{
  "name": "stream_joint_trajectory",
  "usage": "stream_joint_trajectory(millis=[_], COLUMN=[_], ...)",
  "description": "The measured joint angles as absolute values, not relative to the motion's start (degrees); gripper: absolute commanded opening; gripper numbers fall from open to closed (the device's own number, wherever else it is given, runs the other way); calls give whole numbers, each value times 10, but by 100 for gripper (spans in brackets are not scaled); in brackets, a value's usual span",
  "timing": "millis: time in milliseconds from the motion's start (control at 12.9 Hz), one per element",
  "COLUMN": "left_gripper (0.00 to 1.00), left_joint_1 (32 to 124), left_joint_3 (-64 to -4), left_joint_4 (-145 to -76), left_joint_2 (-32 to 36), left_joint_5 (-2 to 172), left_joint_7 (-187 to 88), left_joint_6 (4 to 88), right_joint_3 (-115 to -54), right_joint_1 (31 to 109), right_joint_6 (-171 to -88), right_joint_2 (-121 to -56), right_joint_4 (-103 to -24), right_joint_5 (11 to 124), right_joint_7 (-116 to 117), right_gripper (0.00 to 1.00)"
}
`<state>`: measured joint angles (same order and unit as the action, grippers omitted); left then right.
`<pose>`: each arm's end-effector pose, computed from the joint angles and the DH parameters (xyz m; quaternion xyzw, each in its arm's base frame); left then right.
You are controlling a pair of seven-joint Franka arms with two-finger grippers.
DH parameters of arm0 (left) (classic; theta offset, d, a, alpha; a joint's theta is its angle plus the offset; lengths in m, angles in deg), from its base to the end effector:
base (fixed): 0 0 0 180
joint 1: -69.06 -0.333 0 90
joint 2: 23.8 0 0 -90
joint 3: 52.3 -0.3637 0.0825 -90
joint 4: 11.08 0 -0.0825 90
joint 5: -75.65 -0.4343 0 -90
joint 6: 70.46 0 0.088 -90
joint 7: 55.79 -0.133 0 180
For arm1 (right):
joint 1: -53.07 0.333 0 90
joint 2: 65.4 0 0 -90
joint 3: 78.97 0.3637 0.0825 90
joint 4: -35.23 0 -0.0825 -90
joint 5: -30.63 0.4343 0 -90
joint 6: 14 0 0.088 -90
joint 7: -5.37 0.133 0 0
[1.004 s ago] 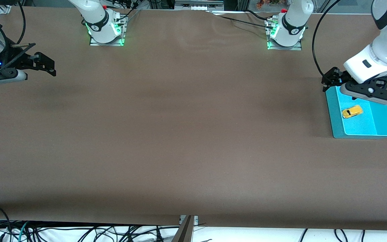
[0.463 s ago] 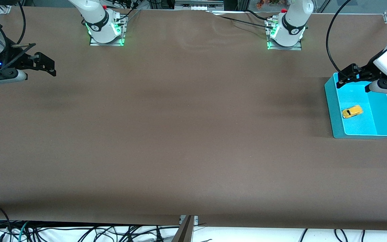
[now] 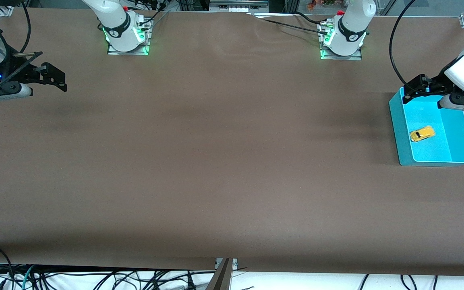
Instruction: Wind and store yellow beetle car
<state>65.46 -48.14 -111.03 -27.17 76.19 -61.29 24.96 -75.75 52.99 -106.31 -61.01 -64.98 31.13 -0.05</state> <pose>0.5872 -0.0080 0.5983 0.9986 -0.0523 -0.0101 0.0030 0.5736 0.0337 0.6018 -0.9968 -0.0741 0.0306 0.0028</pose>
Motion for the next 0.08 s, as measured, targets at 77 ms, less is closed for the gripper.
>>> stream_joint_trajectory(millis=[77], left_gripper=[100], left_joint_1=[655], left_joint_3=[-481], left_joint_4=[-1110], left_joint_2=[-272], left_joint_5=[762], left_joint_7=[-613], left_joint_6=[249], right_joint_3=[-758], right_joint_1=[530], right_joint_6=[-1063], right_joint_2=[-610], right_joint_4=[-650], right_joint_5=[311], right_joint_7=[0], right_gripper=[100])
